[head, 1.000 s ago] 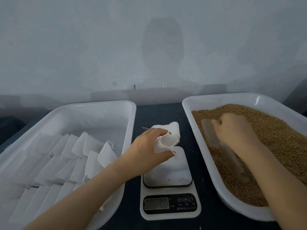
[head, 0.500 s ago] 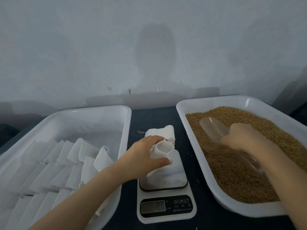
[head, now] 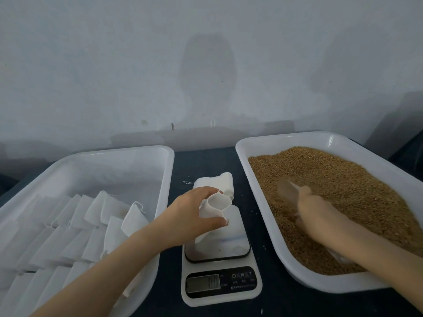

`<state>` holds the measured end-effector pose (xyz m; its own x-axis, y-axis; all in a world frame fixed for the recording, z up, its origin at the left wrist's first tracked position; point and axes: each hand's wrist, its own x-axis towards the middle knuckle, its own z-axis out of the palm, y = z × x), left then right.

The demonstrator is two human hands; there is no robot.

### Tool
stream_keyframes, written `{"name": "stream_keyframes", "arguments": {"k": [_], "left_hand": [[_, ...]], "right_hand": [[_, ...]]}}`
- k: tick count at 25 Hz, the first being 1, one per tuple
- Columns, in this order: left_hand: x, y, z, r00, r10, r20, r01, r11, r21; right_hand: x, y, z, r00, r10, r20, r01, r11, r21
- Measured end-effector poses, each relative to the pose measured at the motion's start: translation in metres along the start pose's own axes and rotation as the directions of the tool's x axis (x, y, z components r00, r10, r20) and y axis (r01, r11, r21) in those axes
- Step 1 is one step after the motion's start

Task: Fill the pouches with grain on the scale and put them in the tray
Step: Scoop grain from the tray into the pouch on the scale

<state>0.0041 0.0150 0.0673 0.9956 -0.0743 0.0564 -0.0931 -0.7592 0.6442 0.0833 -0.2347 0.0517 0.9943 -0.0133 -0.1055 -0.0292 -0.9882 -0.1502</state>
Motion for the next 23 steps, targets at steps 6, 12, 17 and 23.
{"name": "stream_keyframes", "arguments": {"k": [6, 12, 17, 23], "left_hand": [[0.002, -0.001, 0.0, 1.0, -0.011, 0.014, 0.011, 1.0, 0.006], [0.002, 0.0, 0.0, 1.0, -0.01, 0.021, 0.01, 1.0, 0.016], [0.002, -0.001, 0.0, 1.0, -0.007, 0.028, 0.006, 1.0, 0.012], [0.002, -0.002, 0.0, 1.0, 0.0, 0.026, 0.0, 1.0, 0.005]], "right_hand": [[-0.011, -0.015, -0.002, 0.994, -0.099, 0.037, 0.095, 0.989, 0.114], [-0.013, -0.009, -0.02, 0.985, -0.123, 0.123, 0.088, 0.963, 0.253], [-0.005, 0.01, -0.026, 0.979, -0.114, 0.171, 0.022, 0.885, 0.466], [-0.005, 0.01, -0.028, 0.983, -0.111, 0.149, 0.015, 0.846, 0.532]]}}
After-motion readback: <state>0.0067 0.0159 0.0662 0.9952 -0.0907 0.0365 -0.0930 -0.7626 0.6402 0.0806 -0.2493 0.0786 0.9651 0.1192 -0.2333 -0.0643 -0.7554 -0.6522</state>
